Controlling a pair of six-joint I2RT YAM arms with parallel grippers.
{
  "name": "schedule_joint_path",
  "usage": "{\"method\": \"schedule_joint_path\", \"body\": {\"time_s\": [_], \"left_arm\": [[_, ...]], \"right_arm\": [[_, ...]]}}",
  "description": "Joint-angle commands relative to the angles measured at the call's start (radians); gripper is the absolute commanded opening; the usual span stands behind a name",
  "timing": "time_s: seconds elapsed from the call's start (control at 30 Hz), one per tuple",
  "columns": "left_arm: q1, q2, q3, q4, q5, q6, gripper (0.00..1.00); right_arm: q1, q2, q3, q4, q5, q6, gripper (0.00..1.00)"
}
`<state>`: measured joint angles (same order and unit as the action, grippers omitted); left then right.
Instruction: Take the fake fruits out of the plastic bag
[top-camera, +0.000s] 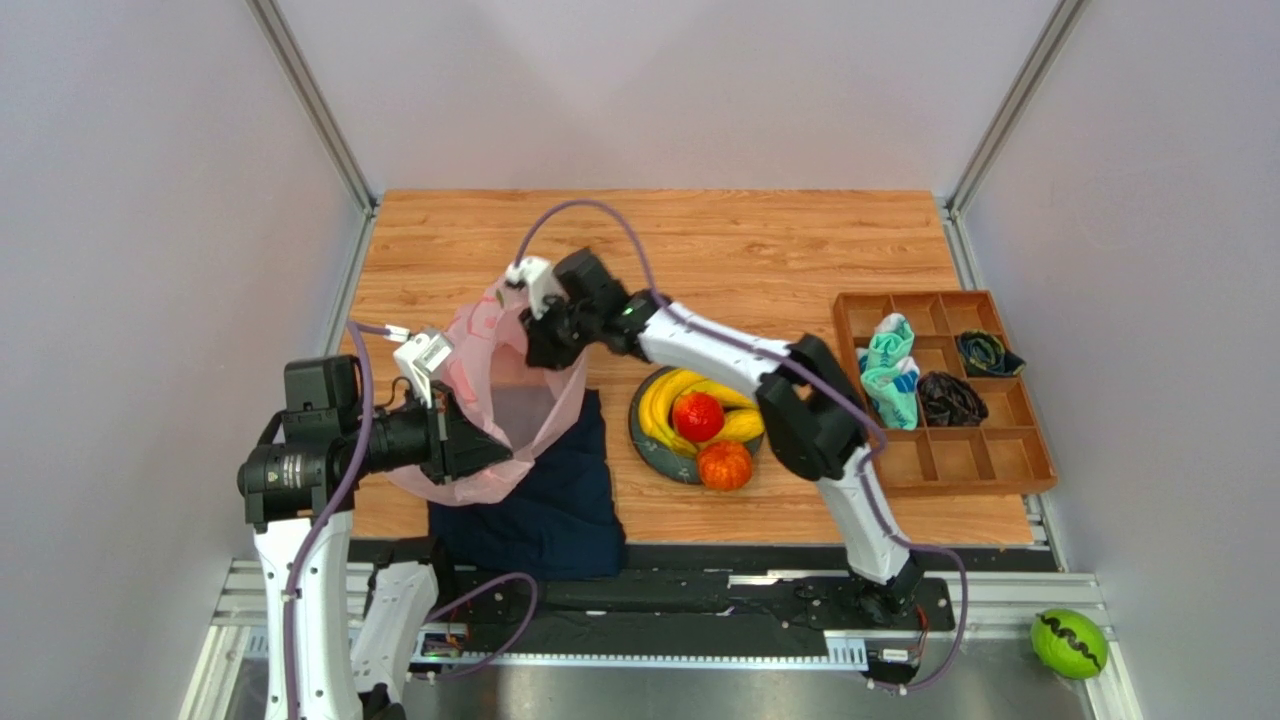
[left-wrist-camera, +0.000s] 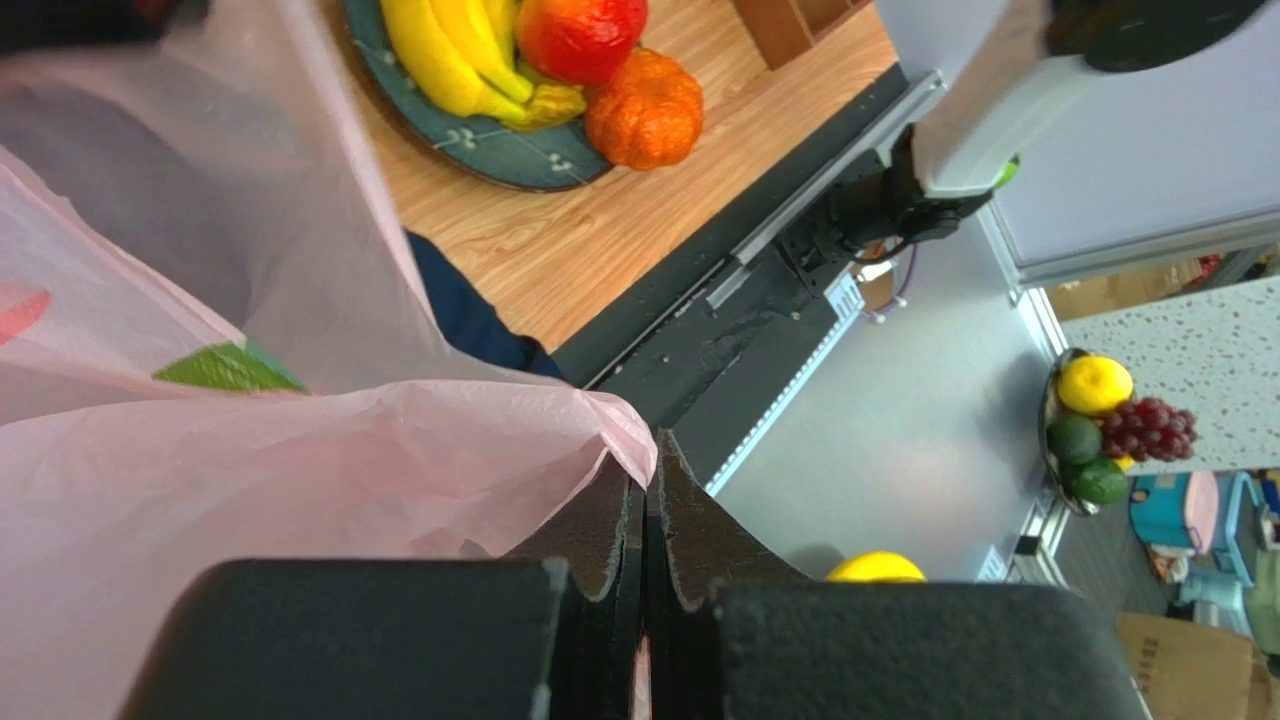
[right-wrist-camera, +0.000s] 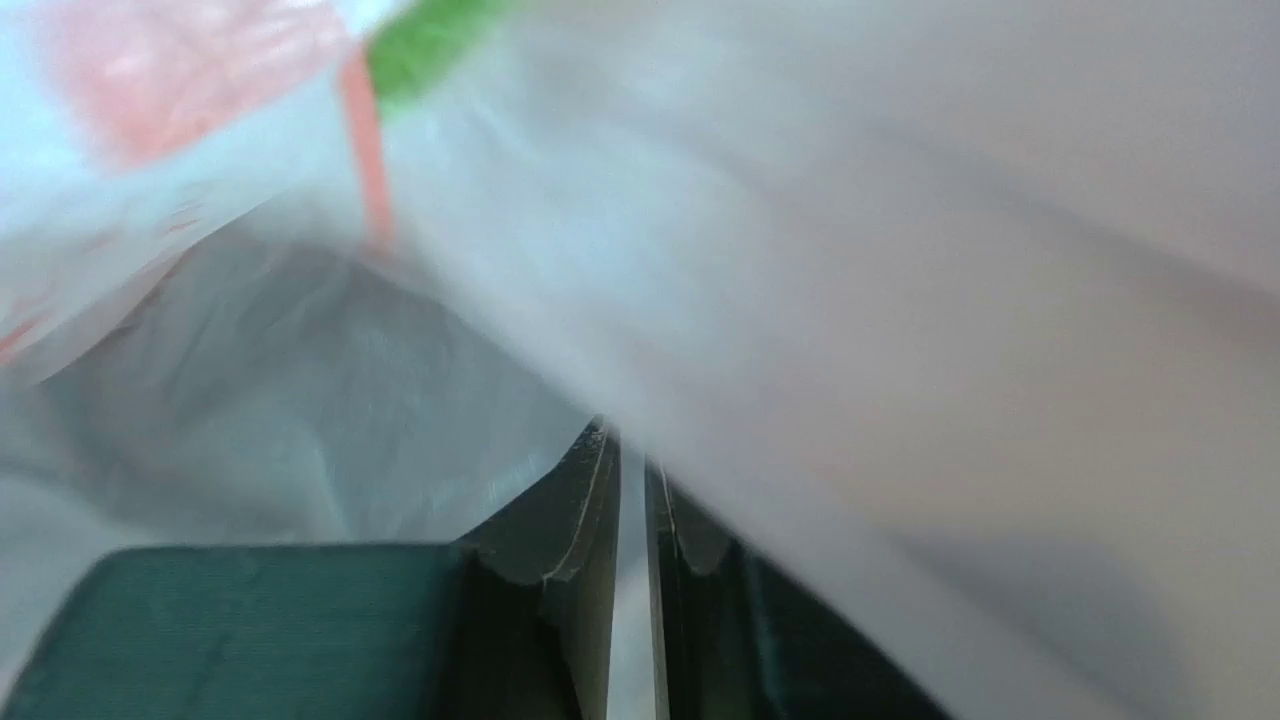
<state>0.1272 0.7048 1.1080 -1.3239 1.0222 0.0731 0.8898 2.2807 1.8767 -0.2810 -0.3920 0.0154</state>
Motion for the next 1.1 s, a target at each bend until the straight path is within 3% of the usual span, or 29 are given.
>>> {"method": "schedule_joint_path", "body": {"time_s": [0.0, 0.17, 0.33, 0.47, 0.5, 0.57, 0.63, 0.73, 1.0, 1.03, 1.07], "left_arm": [[0.009, -0.031, -0.046, 0.107, -0.051, -0.05, 0.0], [0.009, -0.013, -0.089, 0.236, -0.088, -0.068, 0.0], [0.009, 0.019, -0.106, 0.253, -0.051, -0.09, 0.0], [0.015, 0.016, 0.096, 0.052, 0.009, -0.04, 0.0], [0.023, 0.012, 0.209, -0.015, -0.008, 0.04, 0.0], [0.022, -0.025, 0.243, -0.125, -0.083, 0.07, 0.0], [0.023, -0.051, 0.152, -0.167, -0.074, 0.076, 0.0], [0.054, -0.083, 0.035, -0.077, -0.063, -0.004, 0.0], [0.08, -0.082, 0.032, -0.093, -0.086, 0.01, 0.0], [0.081, -0.087, 0.03, -0.087, -0.086, 0.005, 0.0], [0.089, -0.088, 0.032, -0.086, -0.086, 0.002, 0.0]], "right_arm": [[-0.083, -0.306, -0.097, -0.023, -0.04, -0.127, 0.14], [-0.094, -0.469, -0.226, -0.053, -0.133, -0.195, 0.13], [-0.091, -0.544, -0.307, -0.081, -0.128, -0.21, 0.13], [-0.08, -0.624, -0.343, -0.107, -0.079, -0.241, 0.14], [-0.074, -0.648, -0.365, -0.11, -0.068, -0.264, 0.14], [-0.058, -0.705, -0.431, -0.103, -0.042, -0.285, 0.15], [-0.052, -0.704, -0.464, -0.074, -0.077, -0.264, 0.21], [-0.034, -0.617, -0.449, -0.054, -0.09, -0.239, 0.32], [0.003, -0.371, -0.271, -0.044, -0.081, -0.163, 0.49], [0.009, -0.356, -0.266, -0.043, -0.077, -0.167, 0.53], [0.015, -0.337, -0.263, -0.04, -0.067, -0.164, 0.65]]}}
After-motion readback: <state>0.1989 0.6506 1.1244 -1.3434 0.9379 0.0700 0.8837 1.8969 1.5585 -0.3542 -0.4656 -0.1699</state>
